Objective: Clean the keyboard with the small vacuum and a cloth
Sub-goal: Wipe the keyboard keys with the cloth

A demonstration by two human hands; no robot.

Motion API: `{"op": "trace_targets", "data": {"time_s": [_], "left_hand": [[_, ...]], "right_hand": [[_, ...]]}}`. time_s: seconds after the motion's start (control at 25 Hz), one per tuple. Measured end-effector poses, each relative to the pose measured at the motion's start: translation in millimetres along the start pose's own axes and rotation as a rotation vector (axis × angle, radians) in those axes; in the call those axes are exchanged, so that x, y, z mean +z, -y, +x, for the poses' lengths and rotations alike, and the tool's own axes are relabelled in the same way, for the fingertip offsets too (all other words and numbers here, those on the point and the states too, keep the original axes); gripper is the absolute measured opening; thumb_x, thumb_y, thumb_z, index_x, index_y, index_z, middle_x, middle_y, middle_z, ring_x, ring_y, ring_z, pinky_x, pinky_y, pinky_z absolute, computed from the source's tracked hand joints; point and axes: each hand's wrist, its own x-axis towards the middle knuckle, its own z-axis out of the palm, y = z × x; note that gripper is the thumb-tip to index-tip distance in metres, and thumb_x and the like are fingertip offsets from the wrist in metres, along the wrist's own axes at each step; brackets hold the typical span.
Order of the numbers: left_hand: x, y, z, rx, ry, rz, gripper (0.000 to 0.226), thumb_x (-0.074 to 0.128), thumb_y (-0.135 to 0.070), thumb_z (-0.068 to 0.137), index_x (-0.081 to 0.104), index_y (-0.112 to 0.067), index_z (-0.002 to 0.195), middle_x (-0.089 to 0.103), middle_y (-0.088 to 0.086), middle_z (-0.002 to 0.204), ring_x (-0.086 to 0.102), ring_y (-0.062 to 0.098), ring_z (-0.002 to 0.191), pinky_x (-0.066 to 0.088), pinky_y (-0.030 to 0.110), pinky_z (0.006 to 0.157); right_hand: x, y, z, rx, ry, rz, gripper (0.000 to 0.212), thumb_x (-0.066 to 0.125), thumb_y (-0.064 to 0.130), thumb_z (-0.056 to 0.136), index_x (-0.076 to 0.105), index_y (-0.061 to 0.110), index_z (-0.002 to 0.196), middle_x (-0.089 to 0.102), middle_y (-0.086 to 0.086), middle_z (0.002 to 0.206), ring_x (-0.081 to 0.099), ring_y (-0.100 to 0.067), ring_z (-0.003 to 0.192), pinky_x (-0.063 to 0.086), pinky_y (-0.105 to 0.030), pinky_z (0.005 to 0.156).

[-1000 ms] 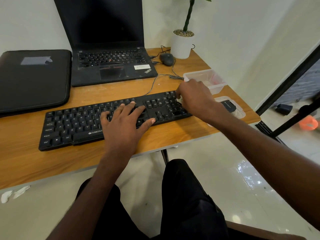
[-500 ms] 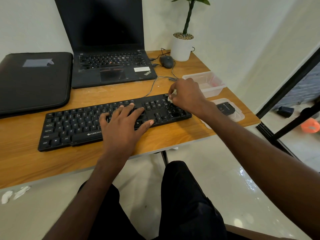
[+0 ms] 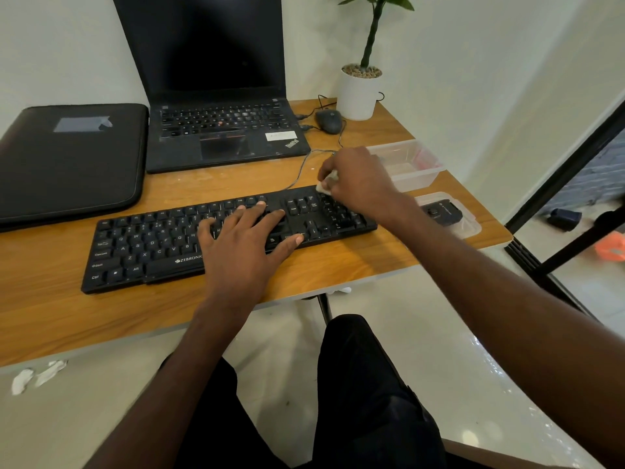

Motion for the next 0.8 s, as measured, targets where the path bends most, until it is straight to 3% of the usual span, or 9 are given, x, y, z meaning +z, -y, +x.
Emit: {"op": "trace_targets", "data": {"time_s": [0.16,0.32,0.52,0.64,0.8], "left_hand": [[-0.1,0.0,-0.9,-0.006,-0.008,0.032,0.067,0.038,-0.078,0.099,0.055,-0.04,0.151,0.049,-0.005,0.162,0.042,0.021,0.151,0.012,0.061,0.124],[0.0,-0.5,-0.8,0.007,-0.012,0.019,0.066,0.038,-0.078,0.099,0.055,-0.04,0.15,0.05,-0.004,0.161,0.043,0.022,0.15,0.008,0.06,0.124],[0.6,-1.7,0.0,-0.001,0.0,0.014,0.068,0.037,-0.079,0.098,0.055,-0.039,0.15,0.051,-0.003,0.16,0.044,0.024,0.149,0.017,0.065,0.123],[0.1,-1.8,0.4,-0.01,0.019,0.013,0.07,0.035,-0.08,0.097,0.053,-0.04,0.151,0.05,-0.004,0.161,0.042,0.024,0.15,0.021,0.066,0.121],[1.8,-2.1,0.7,-0.008,0.015,0.024,0.068,0.037,-0.079,0.098,0.051,-0.04,0.152,0.046,-0.004,0.164,0.039,0.024,0.153,0.017,0.066,0.122]], "right_hand": [[9.4,1.8,-28.7,0.018,0.066,-0.067,0.033,0.079,0.016,0.088,0.076,0.02,0.12,0.071,-0.008,0.12,0.066,-0.025,0.108,0.05,-0.033,0.081],[-7.8,-16.4,-54.5,-0.012,0.18,-0.162,0.024,0.076,0.019,0.09,0.076,0.022,0.114,0.069,-0.005,0.113,0.064,-0.023,0.096,0.049,-0.033,0.072],[-8.8,-27.2,-20.0,0.067,-0.04,-0.077,0.024,0.076,0.018,0.09,0.08,0.025,0.112,0.073,-0.006,0.111,0.068,-0.026,0.099,0.052,-0.035,0.076],[-0.8,-24.9,-22.3,0.095,0.012,-0.108,0.031,0.077,0.013,0.087,0.078,0.02,0.117,0.071,-0.011,0.115,0.068,-0.03,0.1,0.058,-0.041,0.083],[9.4,-31.3,-66.4,0.094,-0.002,-0.224,0.031,0.076,0.014,0.086,0.072,0.011,0.117,0.07,-0.016,0.111,0.068,-0.035,0.098,0.055,-0.041,0.08]]}}
